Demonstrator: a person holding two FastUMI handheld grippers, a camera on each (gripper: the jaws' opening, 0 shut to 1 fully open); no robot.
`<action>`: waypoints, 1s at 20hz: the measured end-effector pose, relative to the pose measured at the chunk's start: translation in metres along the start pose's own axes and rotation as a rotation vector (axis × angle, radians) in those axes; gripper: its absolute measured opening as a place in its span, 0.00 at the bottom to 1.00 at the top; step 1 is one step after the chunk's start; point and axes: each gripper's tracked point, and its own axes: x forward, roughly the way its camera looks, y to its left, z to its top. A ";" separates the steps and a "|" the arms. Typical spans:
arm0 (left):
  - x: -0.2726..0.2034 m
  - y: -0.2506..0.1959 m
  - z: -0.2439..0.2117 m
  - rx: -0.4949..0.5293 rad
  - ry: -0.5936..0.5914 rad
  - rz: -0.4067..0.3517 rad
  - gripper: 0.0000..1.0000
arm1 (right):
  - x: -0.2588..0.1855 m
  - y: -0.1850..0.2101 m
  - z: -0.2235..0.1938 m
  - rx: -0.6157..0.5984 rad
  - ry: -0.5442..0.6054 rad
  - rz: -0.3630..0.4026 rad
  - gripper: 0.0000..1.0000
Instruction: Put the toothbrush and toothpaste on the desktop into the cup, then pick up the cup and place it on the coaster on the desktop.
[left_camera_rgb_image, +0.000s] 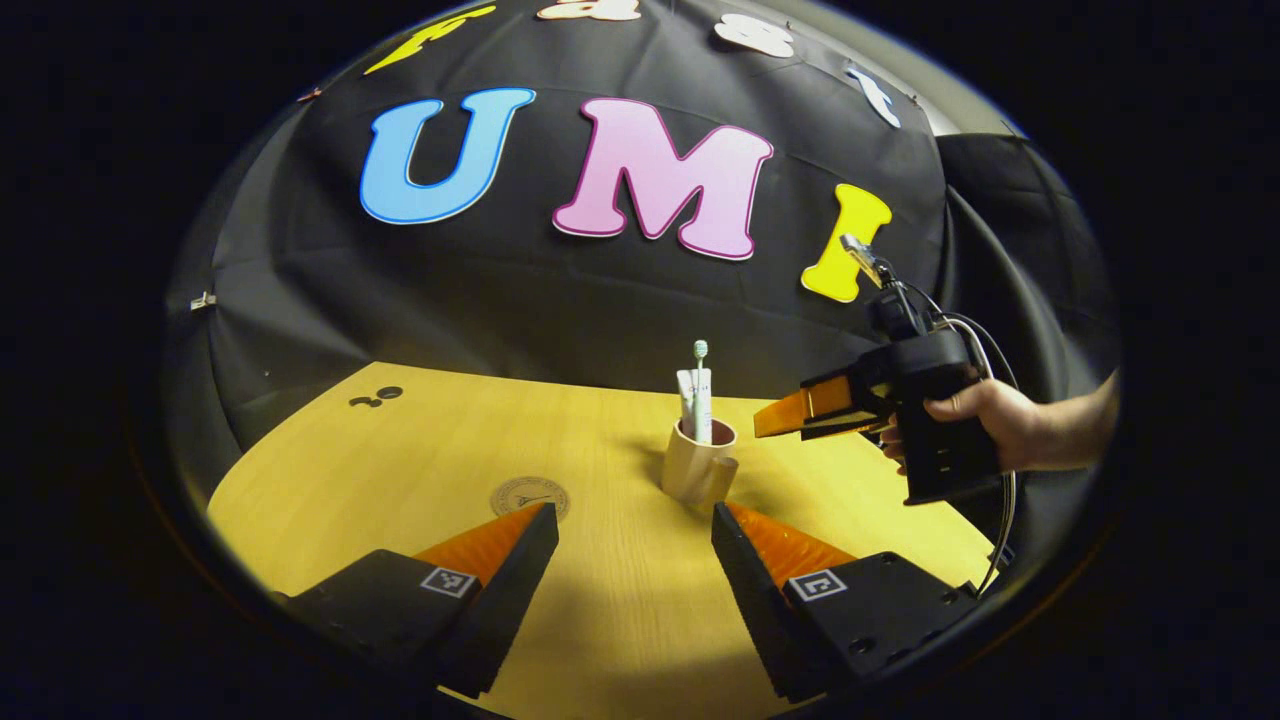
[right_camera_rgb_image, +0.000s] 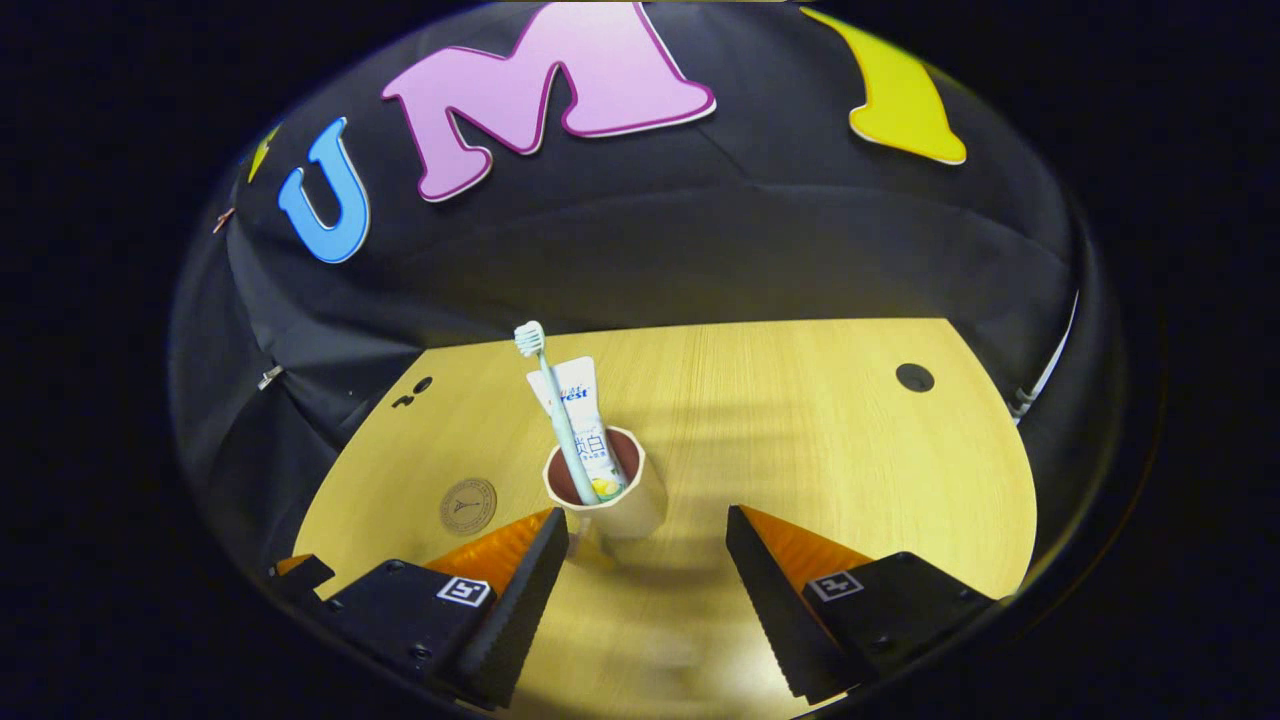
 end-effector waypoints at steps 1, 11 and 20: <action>-0.003 0.006 0.002 -0.005 0.002 0.008 0.98 | 0.001 -0.001 0.004 0.009 0.014 -0.020 0.98; -0.031 0.072 -0.003 -0.060 0.029 0.115 0.97 | 0.041 0.017 -0.023 0.123 0.295 -0.053 0.97; -0.068 0.124 -0.047 -0.179 0.086 0.218 0.98 | 0.080 0.033 -0.056 0.083 0.472 -0.075 0.96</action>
